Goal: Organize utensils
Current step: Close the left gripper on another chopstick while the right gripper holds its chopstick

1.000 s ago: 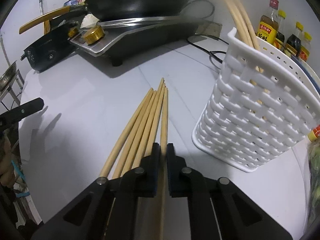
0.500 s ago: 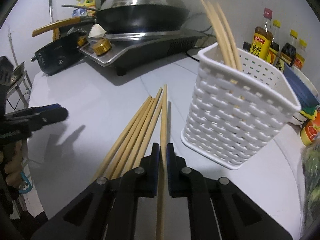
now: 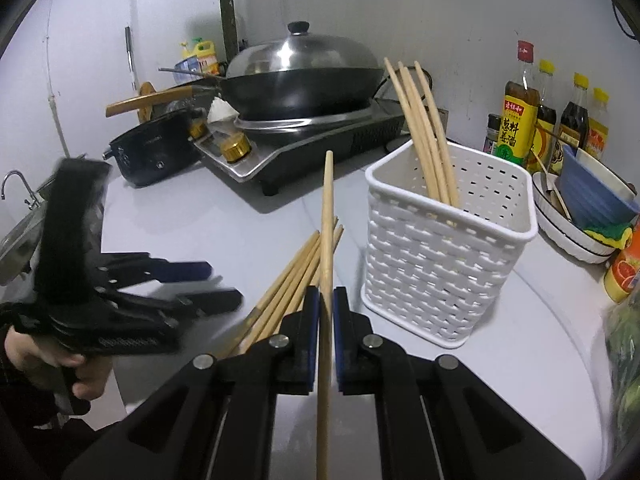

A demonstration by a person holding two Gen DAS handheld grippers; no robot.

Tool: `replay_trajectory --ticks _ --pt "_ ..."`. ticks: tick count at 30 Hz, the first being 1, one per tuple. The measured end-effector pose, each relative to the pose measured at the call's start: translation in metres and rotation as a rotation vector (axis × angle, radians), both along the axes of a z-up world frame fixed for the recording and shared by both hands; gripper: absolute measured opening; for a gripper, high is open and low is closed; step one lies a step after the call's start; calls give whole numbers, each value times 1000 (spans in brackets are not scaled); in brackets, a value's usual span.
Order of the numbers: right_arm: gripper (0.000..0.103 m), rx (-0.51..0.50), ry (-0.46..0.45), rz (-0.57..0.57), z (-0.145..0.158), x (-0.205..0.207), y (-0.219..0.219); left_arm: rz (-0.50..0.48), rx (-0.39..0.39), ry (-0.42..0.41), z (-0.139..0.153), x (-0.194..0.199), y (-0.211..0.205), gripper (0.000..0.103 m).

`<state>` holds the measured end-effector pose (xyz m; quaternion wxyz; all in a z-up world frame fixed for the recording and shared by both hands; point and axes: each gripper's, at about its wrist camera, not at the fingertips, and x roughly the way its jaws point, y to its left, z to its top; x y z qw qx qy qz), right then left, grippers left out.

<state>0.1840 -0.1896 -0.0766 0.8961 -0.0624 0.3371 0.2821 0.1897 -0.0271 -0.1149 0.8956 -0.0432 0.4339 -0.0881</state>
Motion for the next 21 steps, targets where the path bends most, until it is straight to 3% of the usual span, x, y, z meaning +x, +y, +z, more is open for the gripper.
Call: replay_trajectory --ticks 4,19,21 --pt "6 37 -10 -5 5 -1 -14 -41 87 4 -3 1 -18 58" --pt "6 95 -26 -12 8 -11 -38 -7 134 12 -2 2 -19 58" --pt "6 97 -23 -8 7 -12 -38 -3 128 4 -2 1 -18 51"
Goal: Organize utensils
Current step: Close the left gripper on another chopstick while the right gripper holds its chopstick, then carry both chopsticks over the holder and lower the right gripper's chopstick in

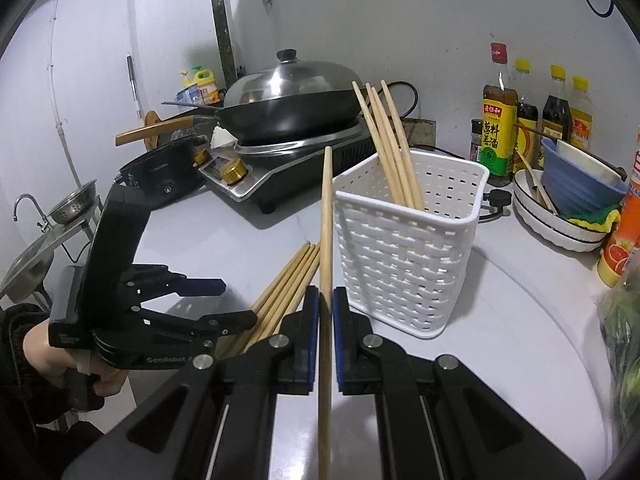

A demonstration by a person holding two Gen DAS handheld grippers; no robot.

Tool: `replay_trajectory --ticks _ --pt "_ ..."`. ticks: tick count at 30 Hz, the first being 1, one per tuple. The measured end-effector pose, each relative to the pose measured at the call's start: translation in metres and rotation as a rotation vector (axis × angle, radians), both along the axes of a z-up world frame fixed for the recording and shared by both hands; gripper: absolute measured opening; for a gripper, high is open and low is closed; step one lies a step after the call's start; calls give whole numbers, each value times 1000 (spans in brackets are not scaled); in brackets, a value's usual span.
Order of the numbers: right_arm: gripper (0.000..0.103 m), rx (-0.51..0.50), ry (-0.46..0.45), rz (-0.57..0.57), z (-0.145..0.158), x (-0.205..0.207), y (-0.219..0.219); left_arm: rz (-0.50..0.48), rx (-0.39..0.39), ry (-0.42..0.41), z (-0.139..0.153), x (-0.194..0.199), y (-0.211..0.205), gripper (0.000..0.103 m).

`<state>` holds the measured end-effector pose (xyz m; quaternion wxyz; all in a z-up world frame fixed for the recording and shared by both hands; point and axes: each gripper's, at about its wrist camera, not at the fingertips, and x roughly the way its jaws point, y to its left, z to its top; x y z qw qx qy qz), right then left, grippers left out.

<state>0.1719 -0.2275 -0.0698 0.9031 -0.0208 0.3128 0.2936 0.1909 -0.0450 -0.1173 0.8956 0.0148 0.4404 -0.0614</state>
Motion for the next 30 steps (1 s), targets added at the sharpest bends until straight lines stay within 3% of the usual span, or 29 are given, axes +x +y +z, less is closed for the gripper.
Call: replay_trajectory --ticks 1,3,8,21,30 --pt "6 1 1 2 0 0 1 3 -10 -3 0 1 1 48" --pt "6 -2 3 7 -1 0 2 16 -4 -1 -3 3 3 28" --pt "6 -10 7 12 -1 2 6 14 -2 -17 -3 3 7 10" --pt "6 -35 -8 25 7 -1 18 18 -63 -36 2 -2 18 6" --pt "6 -27 -34 26 23 -4 20 -7 -77 -125 36 -10 16 6"
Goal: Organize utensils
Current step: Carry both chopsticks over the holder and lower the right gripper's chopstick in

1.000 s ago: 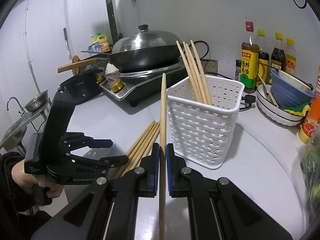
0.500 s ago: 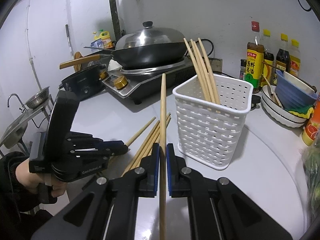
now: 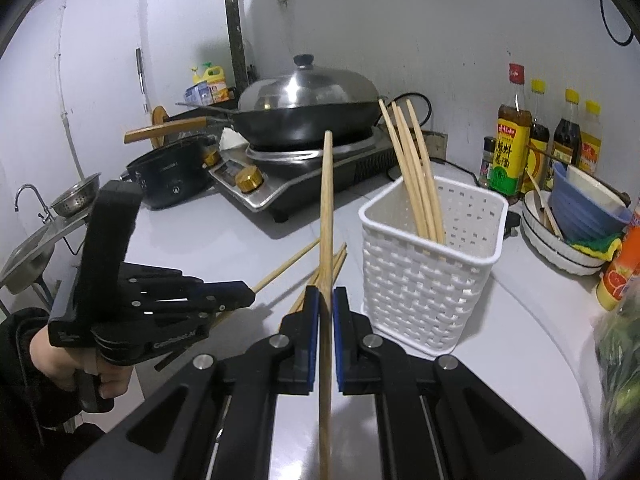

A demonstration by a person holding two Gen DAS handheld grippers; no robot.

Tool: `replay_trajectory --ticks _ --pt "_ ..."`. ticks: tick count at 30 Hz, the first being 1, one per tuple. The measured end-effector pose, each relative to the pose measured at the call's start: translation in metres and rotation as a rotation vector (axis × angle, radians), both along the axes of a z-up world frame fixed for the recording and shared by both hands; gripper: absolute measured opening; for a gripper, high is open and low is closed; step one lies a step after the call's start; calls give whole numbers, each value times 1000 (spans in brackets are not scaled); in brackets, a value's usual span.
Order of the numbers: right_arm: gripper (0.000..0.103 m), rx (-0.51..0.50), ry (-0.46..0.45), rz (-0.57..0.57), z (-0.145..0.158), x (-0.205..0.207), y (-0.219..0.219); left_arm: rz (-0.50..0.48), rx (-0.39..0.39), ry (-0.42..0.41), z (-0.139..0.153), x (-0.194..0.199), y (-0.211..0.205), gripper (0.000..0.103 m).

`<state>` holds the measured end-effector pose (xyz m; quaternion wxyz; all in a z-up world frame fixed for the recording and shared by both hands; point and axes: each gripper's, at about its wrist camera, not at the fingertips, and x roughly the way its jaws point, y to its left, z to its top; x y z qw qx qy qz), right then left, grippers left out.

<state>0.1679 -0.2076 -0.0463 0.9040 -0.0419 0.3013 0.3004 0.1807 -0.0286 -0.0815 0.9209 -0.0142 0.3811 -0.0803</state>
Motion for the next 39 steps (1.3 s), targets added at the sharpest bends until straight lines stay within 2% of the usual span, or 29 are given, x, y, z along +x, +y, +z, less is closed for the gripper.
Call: replay_trajectory --ticks 21,39 --pt "6 47 -122 -17 68 5 -15 -28 -31 -158 76 1 -9 6" --pt "6 49 -259 -47 132 9 -37 -57 -40 -252 118 11 -23 6"
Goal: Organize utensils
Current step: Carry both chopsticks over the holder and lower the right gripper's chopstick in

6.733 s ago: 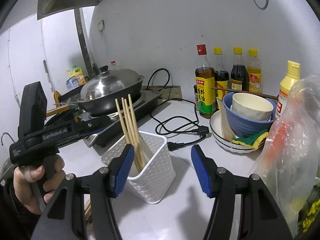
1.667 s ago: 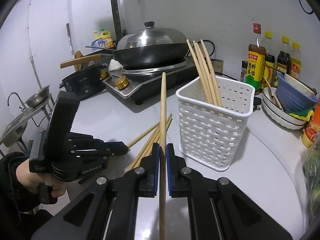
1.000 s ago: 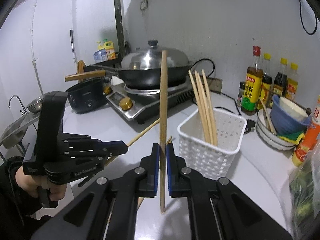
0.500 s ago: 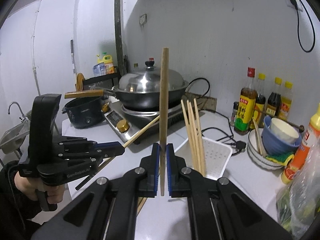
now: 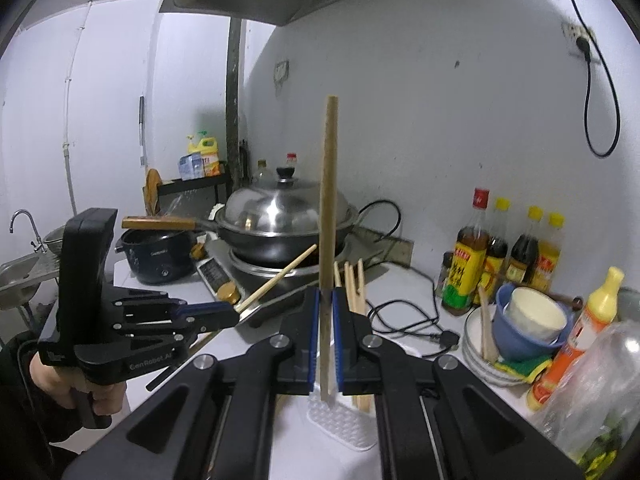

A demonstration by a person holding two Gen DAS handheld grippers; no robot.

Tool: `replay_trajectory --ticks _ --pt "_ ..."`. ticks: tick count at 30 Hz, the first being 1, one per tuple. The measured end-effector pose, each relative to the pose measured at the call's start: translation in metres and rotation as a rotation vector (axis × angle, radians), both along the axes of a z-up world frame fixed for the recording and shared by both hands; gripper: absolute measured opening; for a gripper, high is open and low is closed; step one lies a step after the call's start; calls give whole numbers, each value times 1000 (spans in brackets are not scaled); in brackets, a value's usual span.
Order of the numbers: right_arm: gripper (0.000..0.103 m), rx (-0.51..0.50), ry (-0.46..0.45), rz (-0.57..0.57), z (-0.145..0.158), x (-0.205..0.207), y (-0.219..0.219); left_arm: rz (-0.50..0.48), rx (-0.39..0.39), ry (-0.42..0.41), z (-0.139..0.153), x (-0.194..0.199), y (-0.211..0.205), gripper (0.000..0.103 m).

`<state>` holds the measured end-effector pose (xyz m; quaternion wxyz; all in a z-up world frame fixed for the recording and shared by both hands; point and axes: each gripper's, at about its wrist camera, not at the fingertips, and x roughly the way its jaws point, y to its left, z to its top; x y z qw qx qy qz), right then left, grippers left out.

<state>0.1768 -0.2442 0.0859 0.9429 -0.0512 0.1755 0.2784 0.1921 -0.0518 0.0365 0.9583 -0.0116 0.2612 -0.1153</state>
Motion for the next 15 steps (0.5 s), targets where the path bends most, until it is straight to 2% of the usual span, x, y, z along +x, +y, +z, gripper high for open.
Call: replay_trajectory --ticks 15 --pt "6 -24 3 -60 3 37 -14 -8 -19 4 0 22 -1 6"
